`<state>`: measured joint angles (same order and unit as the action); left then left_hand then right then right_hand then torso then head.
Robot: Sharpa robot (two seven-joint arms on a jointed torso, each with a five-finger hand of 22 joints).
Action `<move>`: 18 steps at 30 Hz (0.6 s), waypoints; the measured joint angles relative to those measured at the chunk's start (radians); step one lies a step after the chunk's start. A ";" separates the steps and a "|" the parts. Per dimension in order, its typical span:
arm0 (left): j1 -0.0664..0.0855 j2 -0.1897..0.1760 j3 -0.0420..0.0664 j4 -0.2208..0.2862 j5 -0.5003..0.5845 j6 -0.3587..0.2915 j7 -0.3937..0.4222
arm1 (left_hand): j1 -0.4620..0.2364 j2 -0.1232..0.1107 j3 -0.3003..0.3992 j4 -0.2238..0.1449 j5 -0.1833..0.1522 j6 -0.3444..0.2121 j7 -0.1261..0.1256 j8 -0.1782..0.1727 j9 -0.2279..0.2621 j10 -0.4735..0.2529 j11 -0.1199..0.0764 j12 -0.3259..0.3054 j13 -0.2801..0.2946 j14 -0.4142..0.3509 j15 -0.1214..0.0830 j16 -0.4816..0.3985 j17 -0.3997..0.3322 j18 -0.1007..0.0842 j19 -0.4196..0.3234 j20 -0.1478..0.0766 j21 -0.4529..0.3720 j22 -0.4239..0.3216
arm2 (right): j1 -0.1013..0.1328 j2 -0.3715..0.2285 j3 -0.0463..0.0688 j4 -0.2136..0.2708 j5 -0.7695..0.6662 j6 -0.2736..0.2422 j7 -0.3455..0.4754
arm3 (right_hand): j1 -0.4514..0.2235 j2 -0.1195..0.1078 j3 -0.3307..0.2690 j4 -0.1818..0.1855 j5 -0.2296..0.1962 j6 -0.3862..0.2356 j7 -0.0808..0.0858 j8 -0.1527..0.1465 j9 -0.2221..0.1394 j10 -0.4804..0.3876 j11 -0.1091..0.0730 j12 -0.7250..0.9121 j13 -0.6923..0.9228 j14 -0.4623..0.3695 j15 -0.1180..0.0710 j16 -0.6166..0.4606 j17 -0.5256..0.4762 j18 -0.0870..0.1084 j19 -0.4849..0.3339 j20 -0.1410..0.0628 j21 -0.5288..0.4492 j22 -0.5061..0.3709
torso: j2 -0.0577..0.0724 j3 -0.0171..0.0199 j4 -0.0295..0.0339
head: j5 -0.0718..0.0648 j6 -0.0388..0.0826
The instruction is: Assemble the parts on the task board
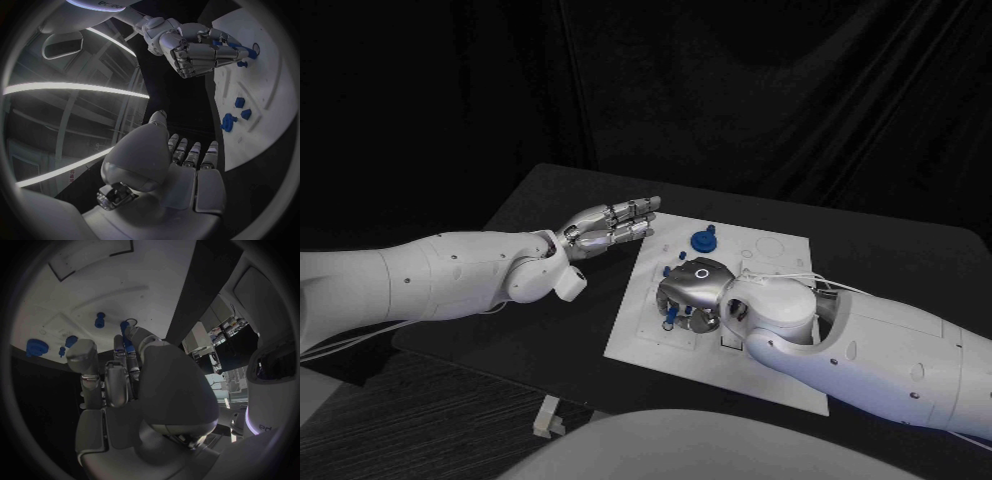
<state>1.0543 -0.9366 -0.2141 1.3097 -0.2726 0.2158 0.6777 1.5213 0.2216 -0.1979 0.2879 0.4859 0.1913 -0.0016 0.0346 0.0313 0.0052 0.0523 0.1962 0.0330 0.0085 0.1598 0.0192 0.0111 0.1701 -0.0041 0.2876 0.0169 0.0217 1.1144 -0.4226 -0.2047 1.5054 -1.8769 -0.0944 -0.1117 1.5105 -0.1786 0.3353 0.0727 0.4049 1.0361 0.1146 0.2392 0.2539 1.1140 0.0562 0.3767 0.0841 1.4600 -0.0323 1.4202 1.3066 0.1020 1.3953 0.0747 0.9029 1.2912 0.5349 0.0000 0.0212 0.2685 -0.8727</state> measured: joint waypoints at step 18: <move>-0.001 0.001 0.000 -0.004 0.000 0.005 0.000 | 0.006 0.006 0.018 -0.017 0.000 0.000 0.000 0.000 0.000 0.000 0.000 0.000 0.000 0.001 -0.001 0.000 -0.002 0.000 0.000 0.000 0.000 0.000 | -0.003 0.001 -0.001 0.005 -0.002 -0.002 0.003 | 0.000 0.000 0.000 0.000 0.000 0.000 0.000 0.000 0.000 0.007 0.000 0.000 0.000 0.000 0.000 0.000 0.000 0.000 0.000 0.000 0.000 0.000 | 0.000 0.0002 0.0001 | -0.001 0.000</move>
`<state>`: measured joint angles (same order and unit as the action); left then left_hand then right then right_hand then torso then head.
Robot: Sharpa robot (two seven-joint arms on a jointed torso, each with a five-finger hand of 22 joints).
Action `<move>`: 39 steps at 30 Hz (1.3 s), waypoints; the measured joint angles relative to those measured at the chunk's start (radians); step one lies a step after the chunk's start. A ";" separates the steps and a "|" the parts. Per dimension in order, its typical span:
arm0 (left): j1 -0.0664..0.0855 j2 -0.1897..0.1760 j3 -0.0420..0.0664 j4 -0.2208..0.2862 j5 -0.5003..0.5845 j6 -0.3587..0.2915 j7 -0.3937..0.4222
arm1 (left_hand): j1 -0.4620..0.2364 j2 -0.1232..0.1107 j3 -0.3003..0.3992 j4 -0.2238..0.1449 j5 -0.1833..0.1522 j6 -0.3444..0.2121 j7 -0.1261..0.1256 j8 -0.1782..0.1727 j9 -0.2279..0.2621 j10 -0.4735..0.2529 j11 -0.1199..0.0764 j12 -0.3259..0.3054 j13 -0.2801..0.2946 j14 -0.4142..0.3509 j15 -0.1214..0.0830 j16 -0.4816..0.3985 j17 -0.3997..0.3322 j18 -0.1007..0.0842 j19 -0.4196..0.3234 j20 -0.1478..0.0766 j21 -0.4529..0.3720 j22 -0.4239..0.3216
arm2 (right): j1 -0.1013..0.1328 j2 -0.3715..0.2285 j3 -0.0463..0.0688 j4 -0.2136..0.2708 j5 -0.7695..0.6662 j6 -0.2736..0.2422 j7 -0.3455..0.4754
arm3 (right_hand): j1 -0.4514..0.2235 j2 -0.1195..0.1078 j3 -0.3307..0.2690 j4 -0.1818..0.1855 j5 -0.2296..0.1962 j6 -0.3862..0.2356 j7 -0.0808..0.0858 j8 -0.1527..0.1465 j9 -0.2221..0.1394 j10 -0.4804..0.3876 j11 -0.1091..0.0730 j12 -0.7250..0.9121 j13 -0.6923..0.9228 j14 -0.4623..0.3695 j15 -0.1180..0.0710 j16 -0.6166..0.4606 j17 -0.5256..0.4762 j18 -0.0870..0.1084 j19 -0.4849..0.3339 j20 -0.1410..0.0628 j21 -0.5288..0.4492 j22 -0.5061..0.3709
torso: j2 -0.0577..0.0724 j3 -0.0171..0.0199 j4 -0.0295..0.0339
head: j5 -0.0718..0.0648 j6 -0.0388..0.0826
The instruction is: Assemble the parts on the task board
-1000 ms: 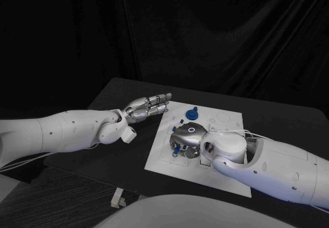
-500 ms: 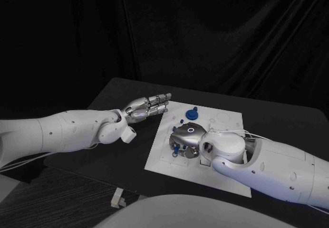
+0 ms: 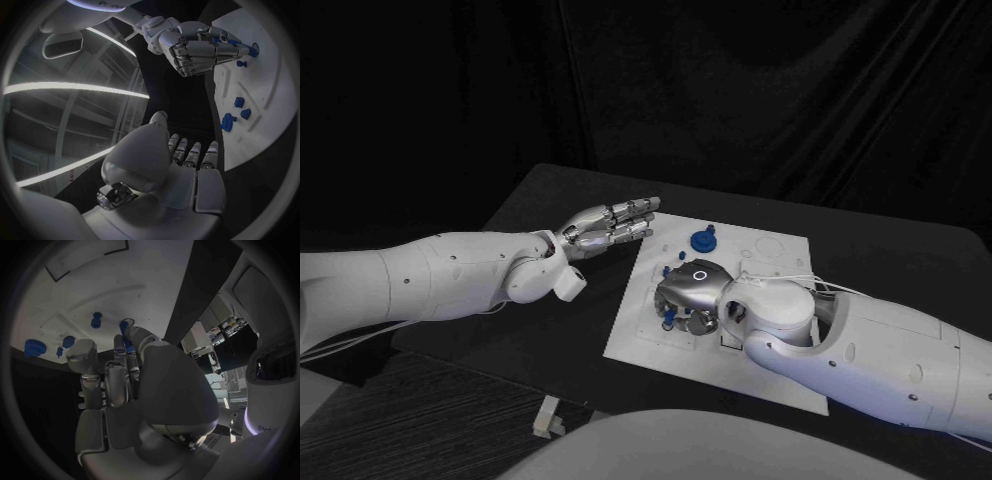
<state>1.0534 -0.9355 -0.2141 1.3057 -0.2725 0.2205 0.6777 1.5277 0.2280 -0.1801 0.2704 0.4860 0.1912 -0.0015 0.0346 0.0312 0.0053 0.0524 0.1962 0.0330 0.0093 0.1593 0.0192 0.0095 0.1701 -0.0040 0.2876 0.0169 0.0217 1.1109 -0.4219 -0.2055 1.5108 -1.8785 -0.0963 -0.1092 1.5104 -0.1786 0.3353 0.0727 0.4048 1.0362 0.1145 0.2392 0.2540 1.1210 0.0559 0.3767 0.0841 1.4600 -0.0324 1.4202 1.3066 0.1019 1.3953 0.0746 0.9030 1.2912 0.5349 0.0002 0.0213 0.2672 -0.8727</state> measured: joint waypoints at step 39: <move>-0.006 0.004 0.000 -0.009 0.000 0.016 0.000 | 0.000 0.000 0.000 0.000 0.000 0.012 0.013 0.000 0.000 0.000 0.000 0.000 0.000 0.000 0.000 0.000 -0.002 0.000 0.000 0.000 0.000 0.000 | -0.014 0.002 -0.001 0.002 0.008 0.008 0.000 | 0.000 0.000 0.000 0.000 0.000 0.000 0.000 0.000 0.007 0.010 -0.001 0.000 0.008 0.000 0.000 0.000 0.000 0.000 0.000 0.000 0.000 0.000 | 0.000 0.0000 -0.0001 | -0.002 0.000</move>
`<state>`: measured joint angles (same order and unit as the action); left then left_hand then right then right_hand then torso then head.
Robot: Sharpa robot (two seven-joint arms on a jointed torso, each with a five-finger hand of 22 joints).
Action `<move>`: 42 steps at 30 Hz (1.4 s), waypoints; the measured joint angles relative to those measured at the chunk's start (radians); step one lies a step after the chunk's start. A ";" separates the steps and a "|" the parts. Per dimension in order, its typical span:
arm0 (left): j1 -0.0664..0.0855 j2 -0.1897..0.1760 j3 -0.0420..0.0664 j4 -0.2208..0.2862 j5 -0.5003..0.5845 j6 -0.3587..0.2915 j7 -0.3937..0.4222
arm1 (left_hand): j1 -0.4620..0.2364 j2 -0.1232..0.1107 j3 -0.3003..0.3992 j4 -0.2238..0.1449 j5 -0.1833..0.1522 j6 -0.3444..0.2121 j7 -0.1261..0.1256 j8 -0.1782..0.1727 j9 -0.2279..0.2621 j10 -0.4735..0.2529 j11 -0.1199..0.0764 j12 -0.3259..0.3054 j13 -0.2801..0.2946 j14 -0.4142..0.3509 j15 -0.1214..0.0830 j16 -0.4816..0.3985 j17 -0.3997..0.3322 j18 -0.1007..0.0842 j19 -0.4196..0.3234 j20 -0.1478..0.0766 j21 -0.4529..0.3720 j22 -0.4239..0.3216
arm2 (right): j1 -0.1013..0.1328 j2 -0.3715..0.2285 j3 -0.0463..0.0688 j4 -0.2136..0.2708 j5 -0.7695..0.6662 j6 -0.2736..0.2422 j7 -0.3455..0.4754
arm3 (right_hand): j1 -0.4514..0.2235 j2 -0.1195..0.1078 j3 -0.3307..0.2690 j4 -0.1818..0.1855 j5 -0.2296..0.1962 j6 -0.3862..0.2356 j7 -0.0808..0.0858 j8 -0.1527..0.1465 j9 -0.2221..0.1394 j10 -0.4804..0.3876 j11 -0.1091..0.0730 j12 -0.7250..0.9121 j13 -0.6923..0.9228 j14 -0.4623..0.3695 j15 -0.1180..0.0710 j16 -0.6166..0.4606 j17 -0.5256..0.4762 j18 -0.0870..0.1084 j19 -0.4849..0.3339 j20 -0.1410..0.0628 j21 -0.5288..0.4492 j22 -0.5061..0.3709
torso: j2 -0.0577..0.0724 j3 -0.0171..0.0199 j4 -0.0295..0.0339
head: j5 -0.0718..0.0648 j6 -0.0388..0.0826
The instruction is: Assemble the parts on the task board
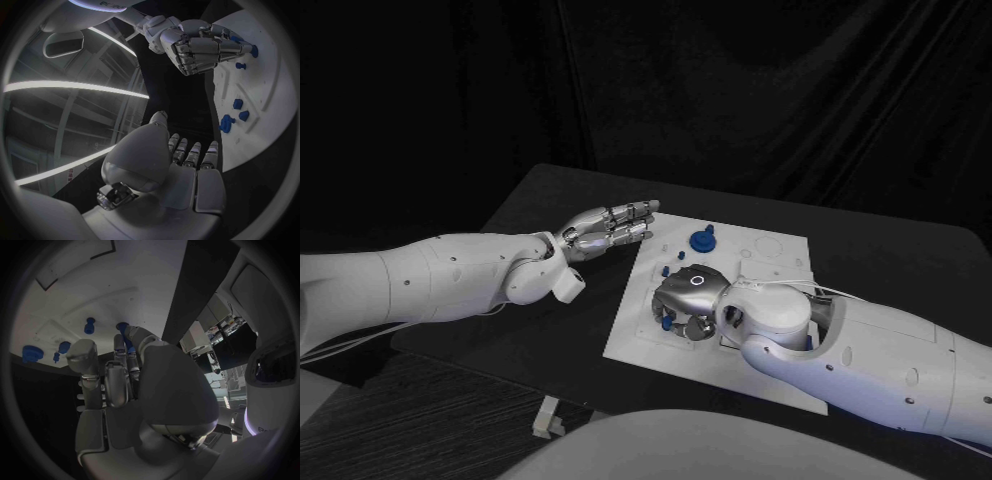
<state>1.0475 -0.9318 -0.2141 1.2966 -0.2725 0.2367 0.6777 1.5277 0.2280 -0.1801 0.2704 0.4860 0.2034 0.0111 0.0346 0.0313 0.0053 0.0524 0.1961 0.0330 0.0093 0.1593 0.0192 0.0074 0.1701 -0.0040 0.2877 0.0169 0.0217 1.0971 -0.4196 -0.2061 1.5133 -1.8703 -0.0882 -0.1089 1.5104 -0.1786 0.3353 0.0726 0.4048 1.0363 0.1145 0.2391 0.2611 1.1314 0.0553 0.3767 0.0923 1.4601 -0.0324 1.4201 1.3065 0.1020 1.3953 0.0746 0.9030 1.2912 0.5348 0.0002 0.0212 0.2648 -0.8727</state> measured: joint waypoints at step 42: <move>-0.002 0.000 0.000 -0.004 0.000 0.008 -0.004 | 0.000 0.000 0.000 0.000 0.000 -0.004 0.016 0.000 0.000 0.000 0.000 0.000 0.000 0.000 0.000 0.000 0.000 0.000 0.000 0.000 0.000 0.000 | 0.061 -0.145 -0.001 0.124 -0.004 -0.099 -0.086 | 0.135 0.000 -0.152 0.144 -0.104 -0.429 -0.106 -0.148 -0.126 -0.446 0.045 0.000 -0.012 0.006 0.034 -0.058 -0.062 0.001 -0.067 0.018 -0.157 0.000 | 0.000 0.0003 -0.0003 | 0.000 0.000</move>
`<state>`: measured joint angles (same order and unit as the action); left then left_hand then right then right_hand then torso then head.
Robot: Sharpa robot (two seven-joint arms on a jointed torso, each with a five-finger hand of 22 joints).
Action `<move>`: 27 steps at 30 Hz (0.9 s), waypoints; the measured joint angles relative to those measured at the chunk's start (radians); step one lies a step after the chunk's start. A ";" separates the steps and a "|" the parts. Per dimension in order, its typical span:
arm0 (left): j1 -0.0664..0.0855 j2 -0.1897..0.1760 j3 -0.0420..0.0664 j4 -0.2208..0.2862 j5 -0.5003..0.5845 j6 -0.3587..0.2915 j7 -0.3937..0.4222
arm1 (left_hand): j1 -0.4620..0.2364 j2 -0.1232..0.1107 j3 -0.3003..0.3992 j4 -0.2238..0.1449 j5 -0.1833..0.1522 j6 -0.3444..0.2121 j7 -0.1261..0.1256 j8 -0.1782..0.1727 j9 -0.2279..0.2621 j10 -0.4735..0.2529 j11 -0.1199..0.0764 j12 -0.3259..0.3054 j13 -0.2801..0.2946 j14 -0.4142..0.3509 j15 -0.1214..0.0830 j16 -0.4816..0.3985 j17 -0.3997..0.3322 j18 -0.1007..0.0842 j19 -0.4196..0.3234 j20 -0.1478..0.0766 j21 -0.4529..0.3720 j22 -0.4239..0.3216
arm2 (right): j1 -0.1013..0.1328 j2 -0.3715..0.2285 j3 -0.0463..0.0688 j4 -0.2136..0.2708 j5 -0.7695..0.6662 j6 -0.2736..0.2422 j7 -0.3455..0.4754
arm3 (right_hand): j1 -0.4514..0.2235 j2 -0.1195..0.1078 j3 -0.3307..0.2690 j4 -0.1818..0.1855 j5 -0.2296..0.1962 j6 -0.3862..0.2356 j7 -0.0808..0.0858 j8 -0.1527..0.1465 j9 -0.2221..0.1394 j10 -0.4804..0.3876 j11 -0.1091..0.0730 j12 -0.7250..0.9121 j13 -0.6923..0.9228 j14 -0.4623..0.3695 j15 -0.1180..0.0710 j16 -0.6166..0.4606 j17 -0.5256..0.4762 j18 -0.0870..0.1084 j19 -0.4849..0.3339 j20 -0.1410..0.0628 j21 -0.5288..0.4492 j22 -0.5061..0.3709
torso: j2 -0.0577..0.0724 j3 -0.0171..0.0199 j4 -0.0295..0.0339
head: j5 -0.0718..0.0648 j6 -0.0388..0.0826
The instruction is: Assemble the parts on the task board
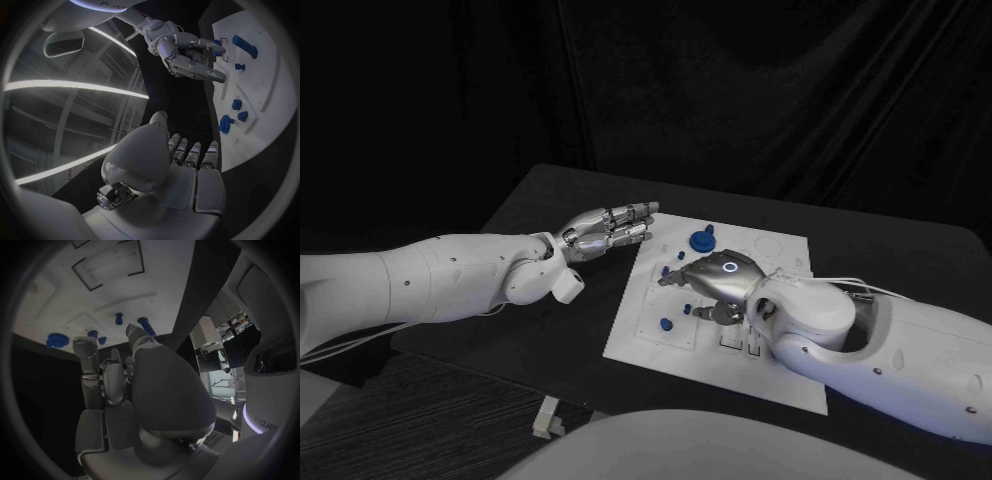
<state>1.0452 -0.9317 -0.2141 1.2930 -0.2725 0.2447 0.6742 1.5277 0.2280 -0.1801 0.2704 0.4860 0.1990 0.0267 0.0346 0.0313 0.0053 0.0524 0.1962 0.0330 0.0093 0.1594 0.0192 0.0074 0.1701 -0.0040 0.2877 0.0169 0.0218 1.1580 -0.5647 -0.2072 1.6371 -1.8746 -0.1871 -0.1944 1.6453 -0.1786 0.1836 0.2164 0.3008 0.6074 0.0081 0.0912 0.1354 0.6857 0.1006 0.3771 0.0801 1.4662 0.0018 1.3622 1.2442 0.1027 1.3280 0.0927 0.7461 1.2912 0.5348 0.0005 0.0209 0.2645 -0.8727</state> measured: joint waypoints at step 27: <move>0.000 -0.005 0.000 0.005 0.000 -0.003 -0.001 | 0.000 0.000 0.000 0.000 0.000 0.006 0.002 0.000 0.000 0.007 0.007 0.000 0.000 0.000 0.000 0.000 0.001 0.000 0.000 0.000 0.000 0.008 | 0.155 -0.297 0.000 0.101 0.344 0.149 -0.230 | -0.442 0.073 0.004 0.062 -0.105 0.479 0.048 0.131 0.058 0.760 -0.116 1.070 1.214 0.000 -0.067 0.152 0.048 -0.001 0.063 -0.048 0.232 0.000 | -0.003 -0.0014 -0.0012 | -0.012 0.000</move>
<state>1.0448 -0.9369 -0.2142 1.2985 -0.2725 0.2419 0.6731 1.5278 0.2280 -0.1801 0.2704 0.4860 0.2045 0.0283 0.0346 0.0313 0.0126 0.0597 0.1963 0.0330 0.0093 0.1595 0.0193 0.0082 0.1701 -0.0039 0.2878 0.0170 0.0294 1.3131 -0.8620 -0.2071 1.7381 -1.5303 -0.0385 -0.4240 1.2028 -0.1055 0.1873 0.2787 0.1958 1.0864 0.0556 0.2219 0.1936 1.4453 -0.0156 1.4469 1.2943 1.4661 -0.0654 1.5146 1.2926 0.1018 1.3906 0.0443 0.9786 1.2912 0.5317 -0.0010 0.0198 0.2524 -0.8727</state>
